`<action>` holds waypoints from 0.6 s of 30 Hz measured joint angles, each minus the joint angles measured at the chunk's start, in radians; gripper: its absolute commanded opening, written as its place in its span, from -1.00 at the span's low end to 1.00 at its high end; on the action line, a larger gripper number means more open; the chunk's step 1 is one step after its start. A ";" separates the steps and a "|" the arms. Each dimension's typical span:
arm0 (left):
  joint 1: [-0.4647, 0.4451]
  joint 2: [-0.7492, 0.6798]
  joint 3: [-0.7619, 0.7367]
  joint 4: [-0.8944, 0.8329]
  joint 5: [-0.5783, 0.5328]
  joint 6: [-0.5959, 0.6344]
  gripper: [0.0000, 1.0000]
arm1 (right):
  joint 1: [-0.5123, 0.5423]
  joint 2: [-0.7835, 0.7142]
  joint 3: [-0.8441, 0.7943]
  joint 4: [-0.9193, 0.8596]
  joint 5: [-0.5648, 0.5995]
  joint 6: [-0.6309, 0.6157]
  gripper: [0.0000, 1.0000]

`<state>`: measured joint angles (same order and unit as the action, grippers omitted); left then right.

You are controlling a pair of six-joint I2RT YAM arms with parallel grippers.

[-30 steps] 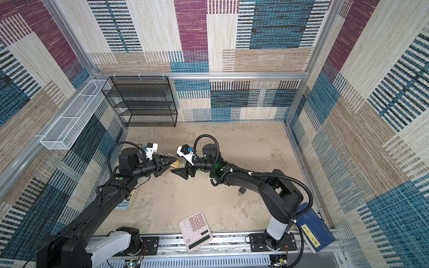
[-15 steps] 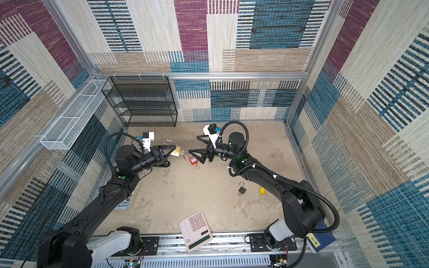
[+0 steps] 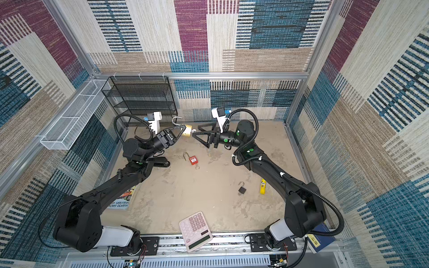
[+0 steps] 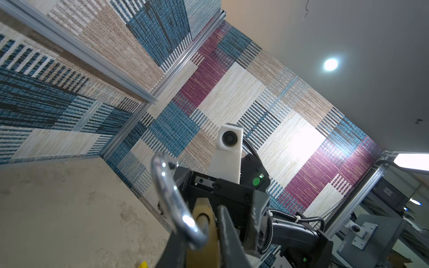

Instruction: Lock with the key

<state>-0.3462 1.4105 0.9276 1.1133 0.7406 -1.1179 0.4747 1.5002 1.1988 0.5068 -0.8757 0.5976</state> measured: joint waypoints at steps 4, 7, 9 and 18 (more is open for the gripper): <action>-0.017 0.003 0.004 0.030 -0.001 0.019 -1.00 | 0.000 0.015 0.027 -0.002 -0.034 0.042 0.37; -0.023 0.003 0.004 0.046 -0.002 0.034 -1.00 | 0.000 0.023 0.032 0.015 -0.056 0.072 0.21; -0.026 0.003 0.004 0.052 -0.003 0.048 -1.00 | 0.000 0.031 0.038 0.021 -0.067 0.089 0.11; -0.030 0.003 -0.006 0.064 -0.010 0.093 -1.00 | 0.001 0.039 0.044 0.061 -0.112 0.144 -0.25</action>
<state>-0.3763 1.4139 0.9218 1.1778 0.7311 -1.0248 0.4755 1.5394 1.2427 0.5674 -0.9874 0.7418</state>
